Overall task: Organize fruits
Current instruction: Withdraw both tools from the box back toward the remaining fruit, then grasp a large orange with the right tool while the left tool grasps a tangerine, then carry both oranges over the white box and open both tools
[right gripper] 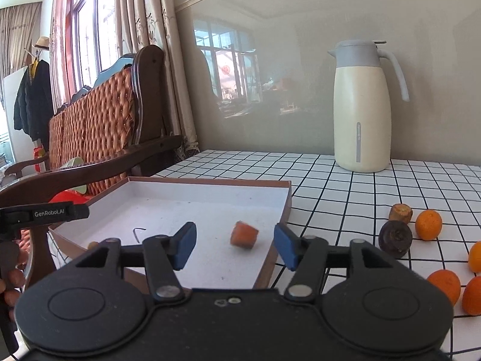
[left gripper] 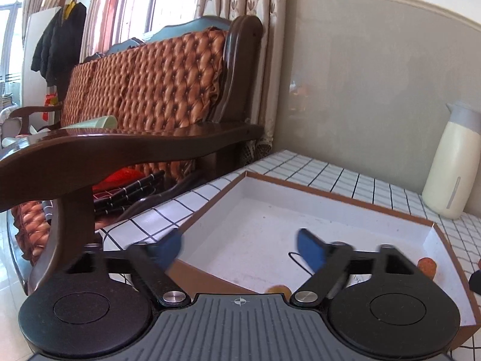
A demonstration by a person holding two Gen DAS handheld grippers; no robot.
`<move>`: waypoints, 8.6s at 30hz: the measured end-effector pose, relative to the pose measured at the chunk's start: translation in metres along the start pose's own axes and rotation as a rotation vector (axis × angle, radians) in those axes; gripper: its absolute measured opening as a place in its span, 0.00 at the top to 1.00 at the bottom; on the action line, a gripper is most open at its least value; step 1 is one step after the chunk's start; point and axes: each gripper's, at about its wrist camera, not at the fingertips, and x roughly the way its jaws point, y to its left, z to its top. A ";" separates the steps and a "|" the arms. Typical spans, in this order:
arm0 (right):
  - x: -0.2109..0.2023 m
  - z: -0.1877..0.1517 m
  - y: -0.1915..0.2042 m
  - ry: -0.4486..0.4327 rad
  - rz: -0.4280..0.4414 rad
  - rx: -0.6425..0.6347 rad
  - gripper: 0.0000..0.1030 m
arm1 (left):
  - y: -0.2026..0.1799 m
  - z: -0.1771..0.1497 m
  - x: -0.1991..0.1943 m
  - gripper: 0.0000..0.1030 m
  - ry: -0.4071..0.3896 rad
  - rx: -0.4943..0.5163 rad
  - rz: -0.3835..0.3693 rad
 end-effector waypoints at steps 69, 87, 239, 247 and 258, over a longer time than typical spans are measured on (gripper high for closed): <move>-0.123 -0.037 -0.148 -0.013 -0.371 0.188 0.66 | -0.237 -0.082 -0.087 0.32 0.071 0.341 -0.491; -0.106 -0.037 -0.158 0.002 -0.388 0.218 0.66 | -0.265 -0.086 -0.058 0.42 0.133 0.334 -0.495; 0.014 -0.005 0.021 -0.033 -0.021 -0.089 0.74 | -0.018 -0.014 0.006 0.69 -0.030 0.087 -0.016; 0.016 -0.005 0.024 -0.059 -0.074 -0.096 0.40 | -0.013 -0.010 0.015 0.64 -0.007 0.063 0.046; -0.025 0.010 0.002 -0.294 -0.066 0.003 0.06 | -0.017 -0.001 -0.036 0.00 -0.196 0.070 0.065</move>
